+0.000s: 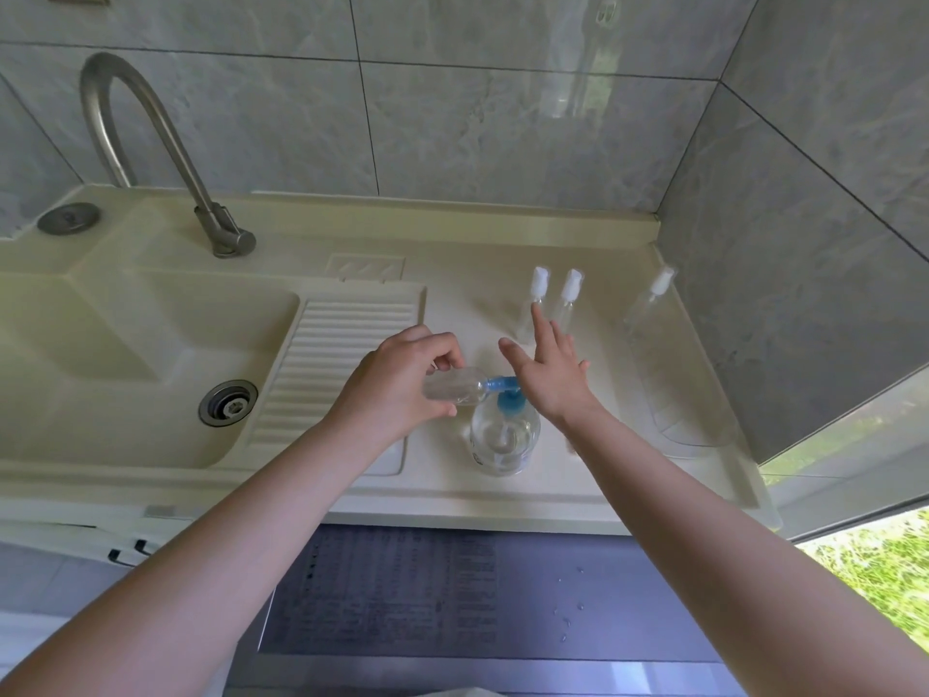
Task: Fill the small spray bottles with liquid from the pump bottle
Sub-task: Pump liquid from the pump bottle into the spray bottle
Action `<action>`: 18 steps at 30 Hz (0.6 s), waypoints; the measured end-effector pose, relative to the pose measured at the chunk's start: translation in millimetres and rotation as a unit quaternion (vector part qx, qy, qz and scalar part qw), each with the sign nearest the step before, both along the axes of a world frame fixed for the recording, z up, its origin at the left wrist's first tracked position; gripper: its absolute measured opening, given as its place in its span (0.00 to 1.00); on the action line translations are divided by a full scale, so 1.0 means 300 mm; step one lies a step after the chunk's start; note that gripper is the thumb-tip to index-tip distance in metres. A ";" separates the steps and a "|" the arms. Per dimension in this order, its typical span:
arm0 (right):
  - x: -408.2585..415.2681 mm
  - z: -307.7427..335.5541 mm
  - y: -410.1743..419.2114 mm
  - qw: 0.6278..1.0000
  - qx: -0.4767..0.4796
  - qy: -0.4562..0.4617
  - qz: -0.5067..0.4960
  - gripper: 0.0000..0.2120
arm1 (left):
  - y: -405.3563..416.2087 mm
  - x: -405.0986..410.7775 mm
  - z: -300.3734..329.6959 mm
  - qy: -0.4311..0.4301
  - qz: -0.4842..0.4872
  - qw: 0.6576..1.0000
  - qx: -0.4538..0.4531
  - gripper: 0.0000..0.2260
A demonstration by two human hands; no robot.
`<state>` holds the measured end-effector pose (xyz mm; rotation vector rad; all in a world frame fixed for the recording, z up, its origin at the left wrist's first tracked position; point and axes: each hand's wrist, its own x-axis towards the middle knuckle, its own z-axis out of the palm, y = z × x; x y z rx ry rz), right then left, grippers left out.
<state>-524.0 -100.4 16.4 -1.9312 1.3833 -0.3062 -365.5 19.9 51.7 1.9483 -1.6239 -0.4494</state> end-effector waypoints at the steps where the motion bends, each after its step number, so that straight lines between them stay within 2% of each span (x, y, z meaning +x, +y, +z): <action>1: -0.002 -0.002 -0.003 1.000 -0.001 -0.006 -0.002 0.32 | -0.001 -0.001 0.001 -0.004 0.001 1.000 0.001 0.20; 4: 0.002 -0.018 0.008 0.999 0.001 0.038 0.005 0.28 | -0.005 -0.003 0.006 -0.005 0.000 1.000 0.005 0.20; 7: 0.007 -0.021 0.014 0.998 0.001 0.068 0.009 0.28 | -0.004 -0.008 0.005 -0.007 -0.001 1.000 0.009 0.20; 13: 0.007 0.031 -0.016 0.998 0.055 -0.027 -0.023 0.33 | 0.005 -0.009 0.002 0.006 0.002 1.000 -0.004 0.20; 18: 0.024 0.002 0.001 0.996 -0.020 0.086 0.003 0.28 | 0.001 -0.013 0.007 -0.005 0.000 1.000 -0.004 0.20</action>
